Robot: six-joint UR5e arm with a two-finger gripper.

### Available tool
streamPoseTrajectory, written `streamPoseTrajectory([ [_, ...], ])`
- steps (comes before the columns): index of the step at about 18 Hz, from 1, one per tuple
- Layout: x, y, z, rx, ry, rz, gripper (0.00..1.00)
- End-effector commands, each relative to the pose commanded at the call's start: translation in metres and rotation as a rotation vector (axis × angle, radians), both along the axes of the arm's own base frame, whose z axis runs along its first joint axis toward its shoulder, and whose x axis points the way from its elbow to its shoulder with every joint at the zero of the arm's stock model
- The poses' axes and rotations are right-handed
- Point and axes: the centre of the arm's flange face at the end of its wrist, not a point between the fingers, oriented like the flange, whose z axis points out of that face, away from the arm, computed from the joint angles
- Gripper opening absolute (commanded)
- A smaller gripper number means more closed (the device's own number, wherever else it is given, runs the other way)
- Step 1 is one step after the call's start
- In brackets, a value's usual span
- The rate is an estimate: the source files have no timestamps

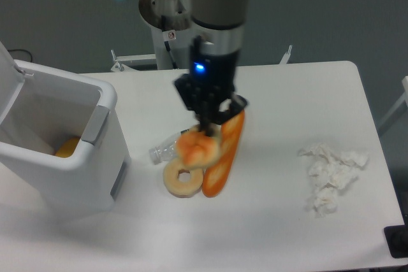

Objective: Place the round bread in the trash can
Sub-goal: 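Carry the held round orange bun with the gripper toward the white bin, then lower the bun over the bin opening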

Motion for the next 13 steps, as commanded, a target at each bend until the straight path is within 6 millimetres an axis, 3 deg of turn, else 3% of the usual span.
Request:
streamPoseTrajectory([
  [5, 0.073, 0.019, 0.005, 0.012, -0.036, -0.066, 0.02],
  [10, 0.114, 0.034, -0.004, -0.008, -0.063, -0.121, 0.05],
  [13, 0.123, 0.038, -0.008, -0.008, -0.129, -0.120, 0.21],
])
